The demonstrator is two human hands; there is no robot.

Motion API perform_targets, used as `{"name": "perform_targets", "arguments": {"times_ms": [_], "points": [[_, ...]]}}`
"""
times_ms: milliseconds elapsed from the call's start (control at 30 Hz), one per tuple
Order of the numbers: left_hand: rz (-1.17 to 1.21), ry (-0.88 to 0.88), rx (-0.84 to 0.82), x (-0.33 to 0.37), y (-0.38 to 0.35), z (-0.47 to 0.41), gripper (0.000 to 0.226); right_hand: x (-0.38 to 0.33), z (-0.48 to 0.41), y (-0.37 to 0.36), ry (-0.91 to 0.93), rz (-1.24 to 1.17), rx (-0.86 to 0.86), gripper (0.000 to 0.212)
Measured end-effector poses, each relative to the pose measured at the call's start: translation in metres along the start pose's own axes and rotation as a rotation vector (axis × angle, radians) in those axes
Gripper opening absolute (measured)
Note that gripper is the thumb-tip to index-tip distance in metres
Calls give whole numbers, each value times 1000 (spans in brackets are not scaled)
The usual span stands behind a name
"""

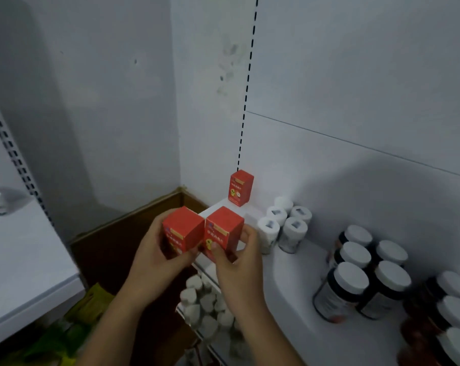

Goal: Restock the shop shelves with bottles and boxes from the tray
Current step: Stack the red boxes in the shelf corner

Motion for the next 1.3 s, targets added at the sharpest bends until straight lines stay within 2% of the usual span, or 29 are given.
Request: {"name": "perform_targets", "arguments": {"times_ms": [267, 533, 667, 767, 933, 1300], "points": [[31, 47, -165, -48, -4, -85, 70, 34, -80, -28, -73, -101, 198, 53], [139, 148, -230, -93, -28, -132, 79, 47, -117, -31, -133, -71, 225, 49], [138, 149, -267, -93, -39, -139, 78, 53, -129, -31, -166, -28, 251, 55], [150, 127, -258, -90, -47, -145, 76, 62, -140, -33, -185, 18, 289, 70], [164, 98, -223, -88, -60, -146, 70, 71, -148, -41, -220, -44, 280, 78], [178, 42, -172, -86, -72, -153, 59, 74, -147, -50, -192, -193, 179, 44]]}}
Point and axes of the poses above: each hand's wrist, its own z-axis away from the middle knuckle, its own y-axis out of the back of the hand, x = y × z, the point moved 7 cm from there along -z, towards the middle knuckle, and after that the axes turned 5 degrees about -x, right-handed, at the moved point
